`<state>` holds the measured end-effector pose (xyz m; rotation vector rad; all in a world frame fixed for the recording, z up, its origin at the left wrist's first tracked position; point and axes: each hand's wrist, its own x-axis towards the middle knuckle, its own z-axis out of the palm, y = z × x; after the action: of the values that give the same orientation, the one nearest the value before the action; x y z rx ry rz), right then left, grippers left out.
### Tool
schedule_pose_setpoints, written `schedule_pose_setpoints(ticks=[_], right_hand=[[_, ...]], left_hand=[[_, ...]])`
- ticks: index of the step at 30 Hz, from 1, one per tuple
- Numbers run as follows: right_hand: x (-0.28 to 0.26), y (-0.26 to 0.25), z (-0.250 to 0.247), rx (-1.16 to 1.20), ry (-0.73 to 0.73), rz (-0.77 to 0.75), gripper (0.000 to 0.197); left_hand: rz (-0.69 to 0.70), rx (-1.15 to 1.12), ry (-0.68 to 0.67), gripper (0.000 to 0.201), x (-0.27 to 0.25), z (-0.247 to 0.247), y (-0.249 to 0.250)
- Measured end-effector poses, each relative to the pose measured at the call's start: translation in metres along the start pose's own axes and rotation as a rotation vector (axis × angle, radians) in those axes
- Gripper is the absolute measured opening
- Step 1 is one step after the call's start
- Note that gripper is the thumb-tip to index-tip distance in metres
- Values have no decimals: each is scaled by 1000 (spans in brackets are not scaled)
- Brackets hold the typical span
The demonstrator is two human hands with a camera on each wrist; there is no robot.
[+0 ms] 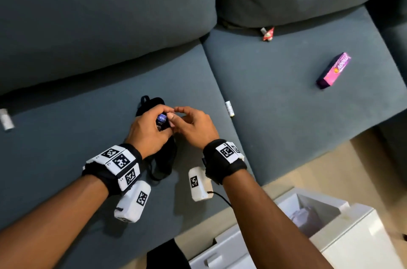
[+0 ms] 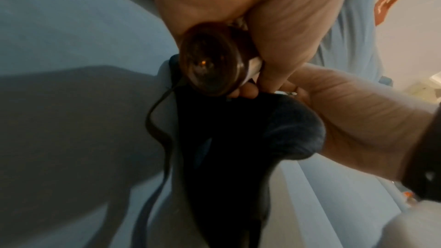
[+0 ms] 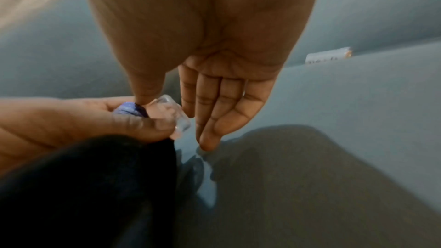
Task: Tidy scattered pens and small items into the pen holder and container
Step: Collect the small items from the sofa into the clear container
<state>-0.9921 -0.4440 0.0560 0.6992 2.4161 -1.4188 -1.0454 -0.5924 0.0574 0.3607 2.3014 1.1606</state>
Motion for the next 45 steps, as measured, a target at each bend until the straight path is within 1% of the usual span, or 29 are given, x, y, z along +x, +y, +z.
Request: schedule_pose_setpoints(ticks=[1, 3, 5, 6, 8, 12, 14, 17, 19, 20, 22, 25, 27, 30, 34, 36, 37, 39, 40, 41, 43, 45], right_hand=[[2, 2, -15, -71, 24, -21, 45], [14, 11, -49, -172, 140, -44, 33], [35, 26, -84, -201, 270, -37, 22], [47, 36, -100, -223, 315, -30, 21], [75, 53, -137, -330, 347, -25, 30], [128, 69, -207, -551, 289, 11, 68], [154, 71, -230, -587, 298, 18, 78], [183, 71, -243, -545, 302, 72, 83], [195, 70, -243, -523, 299, 143, 77], [199, 71, -242, -528, 314, 154, 72], [200, 72, -240, -544, 388, 118, 61], [186, 75, -239, -622, 522, 54, 34], [170, 83, -238, -654, 540, 44, 28], [143, 102, -235, -643, 556, 49, 25], [113, 125, -236, -542, 605, 114, 20], [100, 133, -244, -480, 644, 89, 17], [95, 137, -250, -428, 693, 59, 22], [87, 145, -273, -359, 801, 37, 38], [84, 150, -287, -375, 827, 61, 44], [83, 153, -303, -422, 832, 100, 43], [81, 162, -336, -554, 834, 202, 36], [83, 170, -362, -599, 834, 332, 33]], left_hand=[[3, 22, -1, 40, 6, 6, 6], [6, 62, 10, 42, 22, 15, 20], [0, 97, 17, 40, 38, 21, 33], [-2, 113, 12, 39, 45, 22, 38], [-2, 134, 10, 38, 62, 26, 47], [-22, 185, -20, 38, 85, 38, 51], [-35, 205, -32, 36, 91, 45, 48], [-26, 206, -22, 34, 91, 49, 45], [-27, 209, -26, 33, 90, 49, 44], [-29, 210, -30, 33, 91, 49, 44], [-26, 217, -35, 33, 90, 48, 46], [-21, 210, -33, 33, 91, 48, 48], [-24, 201, -28, 34, 91, 47, 48], [-26, 209, -25, 35, 91, 47, 51], [-36, 240, -20, 33, 91, 48, 54], [-47, 264, -20, 31, 93, 50, 55], [-55, 273, -22, 31, 94, 51, 55], [-68, 291, -19, 31, 95, 54, 57], [-71, 303, -12, 32, 95, 56, 58], [-70, 316, -1, 33, 94, 57, 58], [-55, 330, 12, 34, 93, 60, 58], [-36, 339, 24, 35, 93, 62, 58]])
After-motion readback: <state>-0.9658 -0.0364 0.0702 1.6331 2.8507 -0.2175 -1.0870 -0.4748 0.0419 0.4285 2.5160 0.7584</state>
